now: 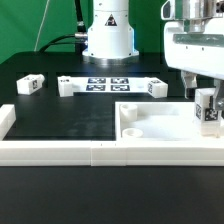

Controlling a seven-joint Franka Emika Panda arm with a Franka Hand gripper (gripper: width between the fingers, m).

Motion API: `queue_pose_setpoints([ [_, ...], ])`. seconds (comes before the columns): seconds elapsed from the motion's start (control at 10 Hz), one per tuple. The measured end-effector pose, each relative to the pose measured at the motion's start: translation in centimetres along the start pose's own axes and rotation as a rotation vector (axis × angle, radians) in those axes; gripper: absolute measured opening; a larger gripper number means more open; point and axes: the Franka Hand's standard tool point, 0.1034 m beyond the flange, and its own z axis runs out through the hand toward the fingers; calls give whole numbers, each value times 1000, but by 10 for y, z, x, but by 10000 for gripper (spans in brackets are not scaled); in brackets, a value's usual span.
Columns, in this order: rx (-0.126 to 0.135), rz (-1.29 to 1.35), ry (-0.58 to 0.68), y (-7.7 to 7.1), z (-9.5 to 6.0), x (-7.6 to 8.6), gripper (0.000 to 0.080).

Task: Assemble one leg

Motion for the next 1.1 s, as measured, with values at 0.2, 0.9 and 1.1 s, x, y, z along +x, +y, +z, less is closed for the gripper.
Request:
queue_pose_setpoints([
  [0.2, -18, -309, -1, -3, -2, -3, 645],
  [0.9, -45, -1030, 11, -7, 1, -2, 649],
  [1.1, -44, -1095, 11, -8, -1, -2, 617],
])
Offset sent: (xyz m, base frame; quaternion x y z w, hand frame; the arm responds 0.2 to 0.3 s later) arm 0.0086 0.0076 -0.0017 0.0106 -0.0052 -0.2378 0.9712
